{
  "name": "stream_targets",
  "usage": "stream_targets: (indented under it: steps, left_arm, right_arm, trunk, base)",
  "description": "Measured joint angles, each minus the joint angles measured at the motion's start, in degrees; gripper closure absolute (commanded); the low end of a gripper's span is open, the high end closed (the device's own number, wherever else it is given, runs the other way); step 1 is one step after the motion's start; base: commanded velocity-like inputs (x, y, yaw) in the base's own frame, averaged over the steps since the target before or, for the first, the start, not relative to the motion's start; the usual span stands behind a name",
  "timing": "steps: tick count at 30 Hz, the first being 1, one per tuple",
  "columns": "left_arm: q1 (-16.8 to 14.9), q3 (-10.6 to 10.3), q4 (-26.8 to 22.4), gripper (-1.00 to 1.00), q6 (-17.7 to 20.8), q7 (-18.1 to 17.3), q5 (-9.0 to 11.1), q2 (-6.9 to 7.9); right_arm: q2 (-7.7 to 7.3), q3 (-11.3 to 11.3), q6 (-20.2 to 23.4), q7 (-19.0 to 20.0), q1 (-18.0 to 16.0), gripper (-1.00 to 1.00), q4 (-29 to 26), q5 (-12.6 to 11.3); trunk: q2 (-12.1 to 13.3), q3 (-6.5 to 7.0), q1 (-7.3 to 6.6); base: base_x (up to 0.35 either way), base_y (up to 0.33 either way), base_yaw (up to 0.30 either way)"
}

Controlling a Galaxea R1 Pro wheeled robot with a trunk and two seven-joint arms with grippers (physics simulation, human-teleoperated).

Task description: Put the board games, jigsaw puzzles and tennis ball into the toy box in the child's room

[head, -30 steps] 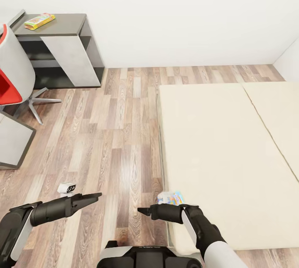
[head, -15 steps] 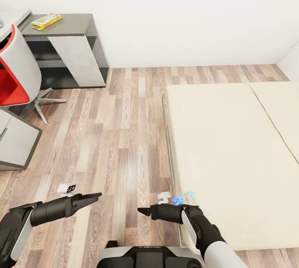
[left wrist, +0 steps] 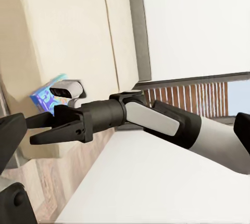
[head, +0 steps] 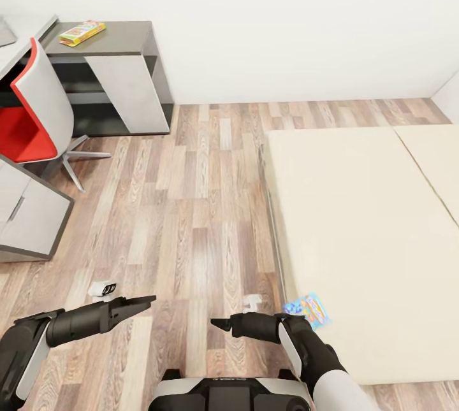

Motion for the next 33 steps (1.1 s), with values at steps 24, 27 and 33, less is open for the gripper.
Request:
stream_targets:
  steps: [24,27,33]
  left_arm:
    - [-0.02,2.40,0.00,-1.00,0.03,-0.09,0.07,0.00]
    - [-0.02,2.68,0.02,-1.00,0.03,-0.10,0.08,0.03]
    - [-0.03,3.62,0.03,-1.00,0.03,-0.10,0.09,0.07]
  right_arm:
    - [-0.03,-0.05,-0.10,-0.02,0.01,-1.00,-0.01,-0.02]
    - [-0.08,-0.10,-0.10,0.02,0.02,-1.00,-0.02,-0.02]
    - [-0.09,-0.12,-1.44,0.08,0.09,-1.00,0.02,-0.01]
  trunk:
    - [0.00,0.00,0.00]
    - [0.00,0.00,0.00]
    - [0.00,0.00,0.00]
  base:
    - [0.000,0.280,-0.248]
    - [0.000,0.118,-0.280]
    - [0.000,0.023,-0.280]
